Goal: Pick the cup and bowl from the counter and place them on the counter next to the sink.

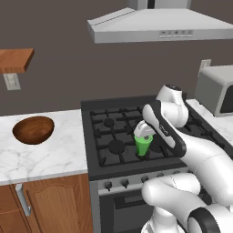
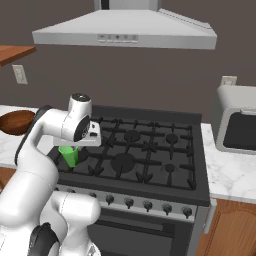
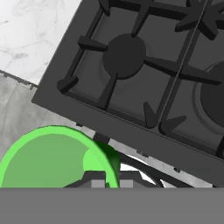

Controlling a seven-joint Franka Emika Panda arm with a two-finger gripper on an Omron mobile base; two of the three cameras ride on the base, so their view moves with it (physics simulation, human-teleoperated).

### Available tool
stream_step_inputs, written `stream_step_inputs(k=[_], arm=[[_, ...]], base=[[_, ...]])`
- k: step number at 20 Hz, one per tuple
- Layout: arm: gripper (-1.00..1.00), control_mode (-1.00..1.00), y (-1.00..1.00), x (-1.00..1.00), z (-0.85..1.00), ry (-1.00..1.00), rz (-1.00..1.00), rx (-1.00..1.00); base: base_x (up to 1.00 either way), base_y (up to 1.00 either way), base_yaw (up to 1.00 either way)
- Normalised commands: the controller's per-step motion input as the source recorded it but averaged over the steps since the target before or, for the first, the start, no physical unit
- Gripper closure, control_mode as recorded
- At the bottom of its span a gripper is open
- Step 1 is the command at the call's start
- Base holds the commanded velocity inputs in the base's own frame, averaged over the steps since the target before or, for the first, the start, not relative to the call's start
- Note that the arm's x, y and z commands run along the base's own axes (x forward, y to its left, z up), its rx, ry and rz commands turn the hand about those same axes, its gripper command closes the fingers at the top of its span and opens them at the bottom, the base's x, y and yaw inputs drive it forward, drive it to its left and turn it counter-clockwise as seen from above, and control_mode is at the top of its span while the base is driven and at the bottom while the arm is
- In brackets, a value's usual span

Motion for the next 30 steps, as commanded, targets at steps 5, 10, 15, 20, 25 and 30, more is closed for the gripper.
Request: stream_step_inputs(k=[5,10,15,20,25,30], arm=[[1.00,-1.00,-0.46,0.00,0.02,0.04,-0.13,0.00],[1.00,-1.00,-0.29,0.00,0.00,0.07,-0.25,0.00],[1.00,-1.00,-0.11,0.00,0.00,0.05,-0.18,0.00],[1.00,-1.00,0.00,0.00,0.00,0.00,0.00,0.00],[1.00,-1.00,0.00,0.00,0.00,0.00,0.00,0.00],[1.00,1.00,0.00,0.00,0.00,0.00,0.00,0.00]], base=[[0.00,0.00,0.00],[0.00,0.00,0.00],[0.00,0.00,0.00],[0.00,0.00,0.00],[0.00,0.00,0.00],[-0.63,-0.02,0.00]])
